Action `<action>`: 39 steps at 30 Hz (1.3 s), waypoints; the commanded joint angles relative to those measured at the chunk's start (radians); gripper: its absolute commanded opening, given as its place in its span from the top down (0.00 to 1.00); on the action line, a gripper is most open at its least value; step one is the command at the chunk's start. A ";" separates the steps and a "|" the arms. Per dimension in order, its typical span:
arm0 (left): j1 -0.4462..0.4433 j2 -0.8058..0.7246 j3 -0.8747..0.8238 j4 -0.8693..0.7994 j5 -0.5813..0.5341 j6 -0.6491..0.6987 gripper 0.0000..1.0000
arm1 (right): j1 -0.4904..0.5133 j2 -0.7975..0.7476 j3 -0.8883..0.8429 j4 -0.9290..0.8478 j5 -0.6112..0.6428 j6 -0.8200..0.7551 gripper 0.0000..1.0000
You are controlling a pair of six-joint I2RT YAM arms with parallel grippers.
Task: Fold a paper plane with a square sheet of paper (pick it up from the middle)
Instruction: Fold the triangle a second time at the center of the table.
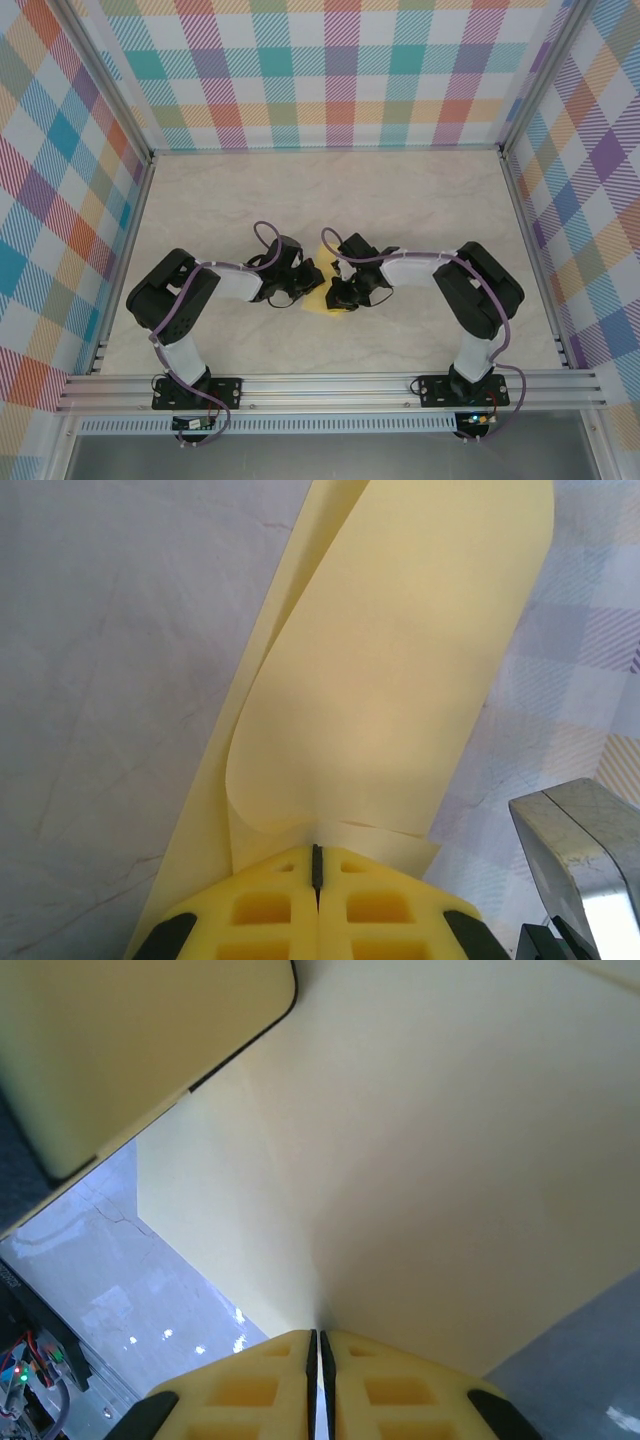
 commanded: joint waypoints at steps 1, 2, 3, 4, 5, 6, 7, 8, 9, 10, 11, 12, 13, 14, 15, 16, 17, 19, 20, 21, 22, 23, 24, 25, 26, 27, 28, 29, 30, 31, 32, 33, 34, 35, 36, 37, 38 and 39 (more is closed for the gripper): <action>-0.014 0.006 -0.019 -0.112 -0.023 0.021 1.00 | 0.005 -0.013 -0.062 -0.054 -0.001 0.021 0.86; -0.014 0.006 -0.017 -0.112 -0.024 0.021 1.00 | 0.005 -0.019 -0.072 -0.054 -0.002 0.023 0.86; -0.014 0.005 -0.017 -0.113 -0.026 0.021 1.00 | 0.005 -0.026 -0.081 -0.053 0.002 0.026 0.86; -0.014 0.004 -0.017 -0.113 -0.027 0.021 1.00 | 0.006 -0.031 -0.092 -0.046 0.001 0.028 0.86; -0.014 0.006 -0.017 -0.113 -0.028 0.020 1.00 | 0.005 -0.036 -0.099 -0.043 -0.002 0.027 0.86; -0.014 0.006 -0.015 -0.113 -0.028 0.019 1.00 | 0.005 -0.041 -0.106 -0.042 -0.001 0.028 0.86; -0.014 0.007 -0.015 -0.113 -0.028 0.020 1.00 | 0.005 -0.045 -0.113 -0.039 0.000 0.030 0.86; -0.014 0.008 -0.014 -0.112 -0.025 0.019 1.00 | 0.006 -0.051 -0.119 -0.037 0.002 0.032 0.85; -0.014 0.007 -0.014 -0.112 -0.025 0.019 1.00 | 0.006 -0.057 -0.126 -0.036 0.006 0.032 0.85; -0.014 0.008 -0.014 -0.112 -0.026 0.019 1.00 | 0.006 -0.064 -0.128 -0.034 0.006 0.034 0.85; -0.015 0.008 -0.014 -0.112 -0.026 0.020 1.00 | 0.005 -0.067 -0.130 -0.033 0.004 0.034 0.85; -0.014 0.009 -0.014 -0.111 -0.025 0.021 1.00 | 0.005 -0.073 -0.131 -0.033 0.005 0.035 0.84; -0.014 0.011 -0.013 -0.110 -0.023 0.021 1.00 | 0.005 -0.079 -0.132 -0.033 0.006 0.035 0.84; -0.014 0.012 -0.011 -0.111 -0.022 0.021 1.00 | 0.005 -0.085 -0.134 -0.033 0.007 0.034 0.84; -0.015 0.013 -0.011 -0.110 -0.021 0.021 1.00 | 0.005 -0.087 -0.136 -0.036 0.008 0.033 0.84; -0.014 0.014 -0.012 -0.108 -0.021 0.019 1.00 | 0.005 -0.089 -0.137 -0.043 0.011 0.032 0.84; -0.014 0.013 -0.013 -0.107 -0.019 0.019 1.00 | 0.005 -0.087 -0.139 -0.052 0.016 0.031 0.84; -0.014 0.012 -0.013 -0.107 -0.020 0.021 1.00 | 0.006 -0.087 -0.156 -0.056 0.027 0.032 0.84; -0.015 0.013 -0.011 -0.108 -0.020 0.021 1.00 | 0.005 -0.087 -0.166 -0.053 0.027 0.035 0.84; -0.014 0.011 -0.011 -0.109 -0.020 0.021 1.00 | 0.006 -0.089 -0.174 -0.051 0.027 0.037 0.84; -0.014 0.011 -0.011 -0.109 -0.020 0.021 1.00 | 0.005 -0.091 -0.185 -0.048 0.028 0.040 0.84; -0.014 0.010 -0.011 -0.109 -0.020 0.021 1.00 | 0.006 -0.097 -0.193 -0.046 0.028 0.040 0.84; -0.014 0.011 -0.011 -0.110 -0.021 0.021 1.00 | 0.005 -0.104 -0.202 -0.046 0.029 0.041 0.85; -0.014 0.011 -0.011 -0.110 -0.020 0.021 1.00 | 0.005 -0.114 -0.206 -0.050 0.034 0.042 0.85; -0.014 0.012 -0.011 -0.109 -0.019 0.021 1.00 | 0.006 -0.123 -0.209 -0.055 0.037 0.040 0.85; -0.014 0.012 -0.009 -0.109 -0.019 0.021 1.00 | 0.006 -0.133 -0.212 -0.061 0.039 0.040 0.85; -0.014 0.012 -0.011 -0.109 -0.020 0.021 1.00 | 0.005 -0.144 -0.216 -0.064 0.041 0.041 0.85; -0.014 0.012 -0.011 -0.109 -0.020 0.021 1.00 | 0.006 -0.151 -0.221 -0.063 0.039 0.042 0.85; -0.014 0.012 -0.011 -0.109 -0.020 0.021 1.00 | 0.005 -0.158 -0.226 -0.058 0.030 0.042 0.84; -0.014 0.012 -0.011 -0.109 -0.020 0.021 1.00 | 0.005 -0.160 -0.231 -0.060 0.028 0.043 0.84; -0.014 0.011 -0.011 -0.107 -0.019 0.022 1.00 | 0.005 -0.165 -0.237 -0.058 0.025 0.046 0.85; -0.014 0.011 -0.011 -0.107 -0.019 0.022 1.00 | 0.006 -0.169 -0.244 -0.054 0.022 0.050 0.84; -0.014 0.013 -0.013 -0.107 -0.019 0.022 1.00 | 0.005 -0.175 -0.248 -0.053 0.019 0.053 0.84; -0.014 0.012 -0.014 -0.104 -0.019 0.022 1.00 | 0.005 -0.187 -0.248 -0.058 0.019 0.056 0.84; -0.014 0.012 -0.014 -0.103 -0.016 0.022 1.00 | 0.005 -0.203 -0.248 -0.060 0.023 0.061 0.84; -0.014 0.011 -0.014 -0.101 -0.014 0.022 1.00 | 0.005 -0.229 -0.247 -0.062 0.027 0.067 0.84; -0.014 0.010 -0.014 -0.102 -0.014 0.022 1.00 | 0.005 -0.259 -0.243 -0.065 0.035 0.071 0.84; -0.014 0.008 -0.014 -0.102 -0.013 0.024 1.00 | 0.005 -0.283 -0.235 -0.068 0.041 0.074 0.84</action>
